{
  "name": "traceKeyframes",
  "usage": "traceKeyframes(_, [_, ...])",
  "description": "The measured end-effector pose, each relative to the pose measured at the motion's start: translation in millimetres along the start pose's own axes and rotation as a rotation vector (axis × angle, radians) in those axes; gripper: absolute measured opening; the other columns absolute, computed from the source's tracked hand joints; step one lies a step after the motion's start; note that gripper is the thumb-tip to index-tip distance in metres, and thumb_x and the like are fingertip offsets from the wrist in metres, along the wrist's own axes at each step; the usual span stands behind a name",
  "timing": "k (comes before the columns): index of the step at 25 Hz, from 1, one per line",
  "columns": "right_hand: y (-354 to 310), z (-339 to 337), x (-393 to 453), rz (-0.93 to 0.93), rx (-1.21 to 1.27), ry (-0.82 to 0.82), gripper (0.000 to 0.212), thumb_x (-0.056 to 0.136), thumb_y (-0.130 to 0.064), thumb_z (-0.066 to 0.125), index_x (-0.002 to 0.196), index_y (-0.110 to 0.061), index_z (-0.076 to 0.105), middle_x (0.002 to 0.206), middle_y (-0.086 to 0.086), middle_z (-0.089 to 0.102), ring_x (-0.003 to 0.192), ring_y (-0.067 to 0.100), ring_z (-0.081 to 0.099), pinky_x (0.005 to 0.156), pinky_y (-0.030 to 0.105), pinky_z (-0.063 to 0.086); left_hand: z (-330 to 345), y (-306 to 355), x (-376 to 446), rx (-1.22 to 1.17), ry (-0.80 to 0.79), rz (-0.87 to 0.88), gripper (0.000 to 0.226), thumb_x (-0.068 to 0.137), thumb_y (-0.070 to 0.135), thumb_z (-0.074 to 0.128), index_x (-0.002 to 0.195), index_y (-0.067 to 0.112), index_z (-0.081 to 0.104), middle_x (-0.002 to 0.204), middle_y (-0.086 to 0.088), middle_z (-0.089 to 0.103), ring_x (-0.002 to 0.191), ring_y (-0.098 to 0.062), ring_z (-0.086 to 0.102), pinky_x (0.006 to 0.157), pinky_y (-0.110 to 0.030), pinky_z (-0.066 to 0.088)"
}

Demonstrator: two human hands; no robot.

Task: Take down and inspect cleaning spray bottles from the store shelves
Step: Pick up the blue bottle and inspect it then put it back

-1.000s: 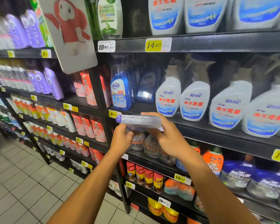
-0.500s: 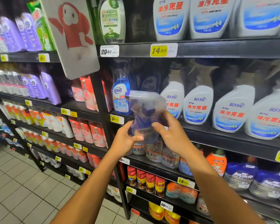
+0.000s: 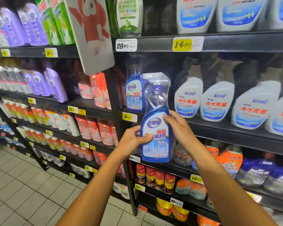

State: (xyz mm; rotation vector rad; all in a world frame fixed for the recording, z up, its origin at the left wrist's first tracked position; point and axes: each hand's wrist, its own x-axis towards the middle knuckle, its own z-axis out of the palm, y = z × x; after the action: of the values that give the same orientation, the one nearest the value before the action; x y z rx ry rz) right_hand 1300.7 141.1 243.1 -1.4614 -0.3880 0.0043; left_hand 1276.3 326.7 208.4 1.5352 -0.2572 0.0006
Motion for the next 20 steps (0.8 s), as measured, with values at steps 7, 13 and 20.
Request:
traceKeyframes(7, [40.3, 13.8, -6.4, 0.153, -0.018, 0.128, 0.021, 0.101, -0.03, 0.055, 0.095, -0.013, 0.068, 0.084, 0.003, 0.078, 0.074, 0.015, 0.074, 0.062, 0.027, 0.056, -15.2, -19.6, -15.3, -0.04, -0.006, -0.149, 0.035, 0.075, 0.034, 0.076, 0.104, 0.017, 0.068, 0.1, -0.005, 0.077, 0.091, -0.021, 0.073, 0.075, -0.031, 0.058])
traceKeyframes(13, [55.2, 39.5, -9.3, 0.238, 0.009, 0.25, 0.032, 0.098, -0.033, 0.059, 0.081, -0.008, 0.069, 0.077, 0.008, 0.076, 0.071, 0.02, 0.072, 0.069, 0.036, 0.057, -25.0, -23.1, -30.1, -0.117, 0.034, -0.236, 0.027, 0.077, 0.041, 0.074, 0.095, 0.021, 0.074, 0.099, -0.01, 0.077, 0.085, -0.022, 0.074, 0.069, -0.031, 0.058])
traceKeyframes(20, [51.8, 67.0, -18.3, 0.188, -0.006, 0.307, 0.05, 0.093, -0.038, 0.059, 0.102, 0.011, 0.064, 0.1, 0.03, 0.07, 0.088, 0.038, 0.07, 0.084, 0.059, 0.054, -48.7, -26.1, -34.2, -0.146, -0.025, -0.219, 0.022, 0.087, 0.038, 0.069, 0.103, 0.023, 0.07, 0.104, -0.009, 0.076, 0.091, -0.024, 0.074, 0.069, -0.03, 0.059])
